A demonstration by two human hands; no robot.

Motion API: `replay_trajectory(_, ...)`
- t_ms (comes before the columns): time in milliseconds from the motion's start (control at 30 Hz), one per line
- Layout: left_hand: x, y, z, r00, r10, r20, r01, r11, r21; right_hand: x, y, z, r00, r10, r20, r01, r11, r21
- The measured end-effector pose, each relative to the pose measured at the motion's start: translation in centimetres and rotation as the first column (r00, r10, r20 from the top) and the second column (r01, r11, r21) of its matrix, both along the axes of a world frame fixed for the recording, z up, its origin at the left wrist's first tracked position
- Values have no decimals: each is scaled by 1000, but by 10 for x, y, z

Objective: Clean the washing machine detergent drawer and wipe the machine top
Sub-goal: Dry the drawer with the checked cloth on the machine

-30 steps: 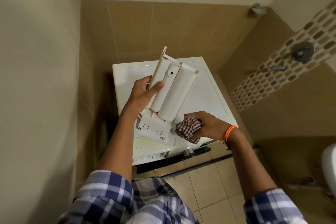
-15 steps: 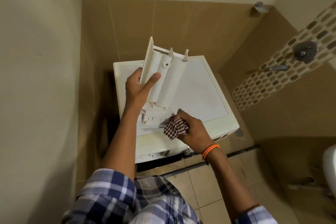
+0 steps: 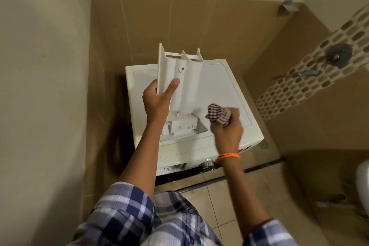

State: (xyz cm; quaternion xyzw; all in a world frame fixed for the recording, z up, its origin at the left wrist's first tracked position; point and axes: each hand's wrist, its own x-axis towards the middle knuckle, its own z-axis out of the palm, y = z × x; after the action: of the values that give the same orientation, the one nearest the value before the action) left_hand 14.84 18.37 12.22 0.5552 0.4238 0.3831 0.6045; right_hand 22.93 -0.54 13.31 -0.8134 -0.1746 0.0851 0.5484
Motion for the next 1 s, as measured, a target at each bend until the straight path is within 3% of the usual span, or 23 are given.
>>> replay_trajectory(100,5,-10,3,998,46,-46,-43,997,67,-42,12,-23,969,160,187,-118,969,-218)
replay_trajectory(167,5,-11,6,993,63,-96,-51,990,129,-55,12,-32,945,232,230,-134,917,-376)
replay_trajectory(300,8,-27,12,989,137,-63,-129,985,116,-59,11,-27,913,276,299,-126,890,-437)
replay_trajectory(400,17,-33,18,994,100,-42,-98,994,51,-57,16,-17,881,428,203,-347,875,-339)
replay_trajectory(467,17,-27,19,1000,18,-21,-19,1000,-20,-46,14,-6,893,448,-36,-450,891,-61)
replay_trajectory(567,10,-19,18,996,-83,43,88,988,-126,-23,7,8,943,258,-210,-212,952,218)
replay_trajectory(700,12,-24,24,986,-168,23,168,948,-271,-10,22,14,995,-62,-79,84,941,327)
replay_trajectory(833,15,-30,29,990,-138,-29,124,949,-291,-14,35,21,957,-289,25,264,904,336)
replay_trajectory(900,14,-34,35,984,-176,-35,156,937,-313,-15,38,26,991,-114,72,91,958,271)
replay_trajectory(933,14,-35,34,984,-179,-22,161,924,-347,-19,39,26,994,58,91,-73,982,175)
replay_trajectory(1000,14,-33,32,988,-144,58,154,888,-433,-32,37,21,934,330,133,-316,941,-119)
